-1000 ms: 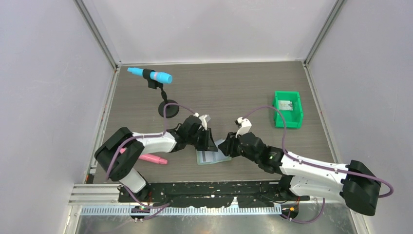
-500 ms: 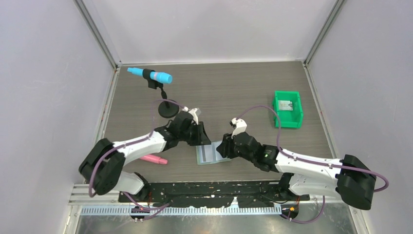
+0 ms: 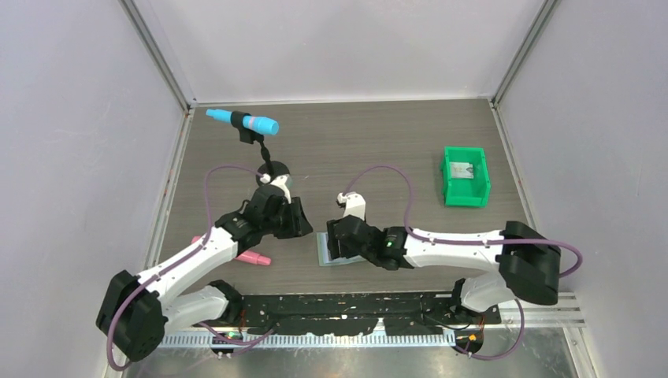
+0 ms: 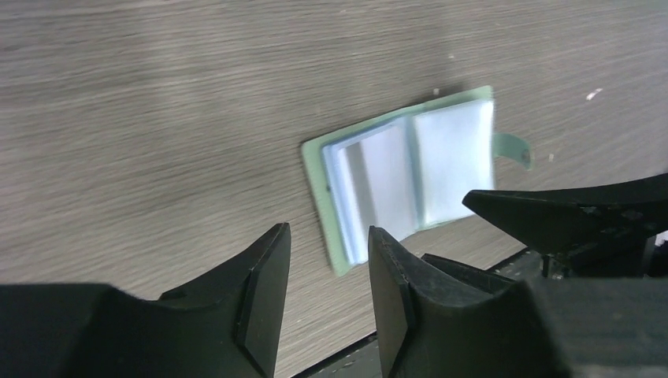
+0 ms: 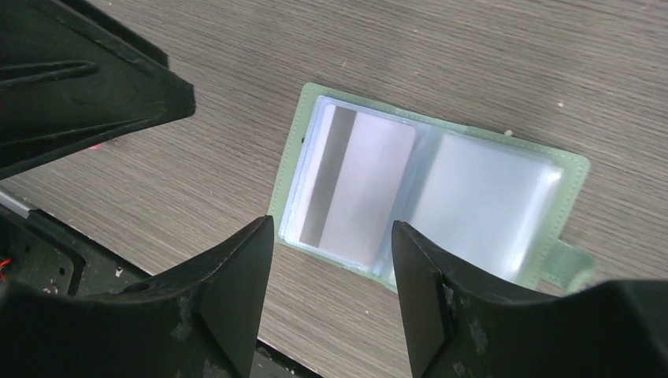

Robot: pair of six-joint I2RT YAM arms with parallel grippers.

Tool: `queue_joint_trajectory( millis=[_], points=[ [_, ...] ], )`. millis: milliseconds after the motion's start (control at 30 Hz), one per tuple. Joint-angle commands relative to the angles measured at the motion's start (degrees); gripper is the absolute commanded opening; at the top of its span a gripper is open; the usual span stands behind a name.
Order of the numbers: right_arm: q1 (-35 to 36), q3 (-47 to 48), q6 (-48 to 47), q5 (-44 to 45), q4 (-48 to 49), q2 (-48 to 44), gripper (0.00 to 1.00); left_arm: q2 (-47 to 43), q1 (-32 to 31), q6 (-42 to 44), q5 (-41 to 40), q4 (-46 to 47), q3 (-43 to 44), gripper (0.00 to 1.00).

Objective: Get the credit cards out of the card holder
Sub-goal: Remove the credit card from the card holder.

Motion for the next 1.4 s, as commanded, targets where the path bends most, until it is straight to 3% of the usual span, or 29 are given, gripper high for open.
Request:
queue_joint_trajectory(
  millis=[0,133,700,867,1033,1367],
  points=[
    [1.6,5.3,0.7,4.0,-2.6,5.0,0.64,-4.4,0.7,1.6,-6.6,-6.1,-0.9,0.44],
    [2.9,7.9,0.2,4.6,-3.8,8.2,0.64,-5.9,1.3,1.6,-8.9,-7.3,-2.0,0.45],
    [3.6,12.8,-0.8,5.2,-7.9,19.2,0.65,-0.2,1.5,2.3,-2.3,-1.9,-4.0,0.45],
    [3.6,11.8,-0.9,4.2,-6.2,19.8,0.58,1.2,1.5,2.8,-0.8,-1.0,-3.5,0.43],
    [3.5,9.4,-0.9,3.6,-3.0,17.3,0.43,1.5,1.5,3.0,-0.1,-1.2,-3.1,0.42],
    [2.2,6.5,0.1,-0.4,0.8,14.4,0.38,2.4,1.4,2.8,1.2,-1.5,-2.1,0.41]
  ],
)
